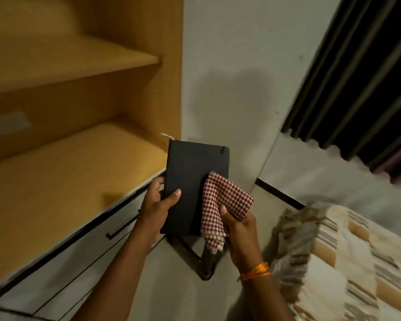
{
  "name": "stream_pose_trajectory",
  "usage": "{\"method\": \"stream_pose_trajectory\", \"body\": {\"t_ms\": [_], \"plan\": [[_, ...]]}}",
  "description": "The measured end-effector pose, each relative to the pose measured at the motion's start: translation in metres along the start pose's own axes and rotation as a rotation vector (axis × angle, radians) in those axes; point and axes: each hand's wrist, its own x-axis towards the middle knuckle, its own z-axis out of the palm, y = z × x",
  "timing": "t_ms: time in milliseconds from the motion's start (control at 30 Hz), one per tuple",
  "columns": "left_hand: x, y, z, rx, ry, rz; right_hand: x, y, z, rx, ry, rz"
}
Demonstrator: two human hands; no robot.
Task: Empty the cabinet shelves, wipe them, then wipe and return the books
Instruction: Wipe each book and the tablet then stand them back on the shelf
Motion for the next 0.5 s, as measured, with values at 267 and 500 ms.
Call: {"method": "stream_pose_trajectory", "body": {"t_ms": [267,500], "plan": [[-0.001,0.011,-0.027,-0.014,0.157,0.046,0.04,-0.017,0.03,-0.053,-0.263,0.075],[-0.014,0.026,-0.053,-0.071,0.335,0.135,0.058,-0.066,0.056,-0.116,-0.056,-0.313]]}}
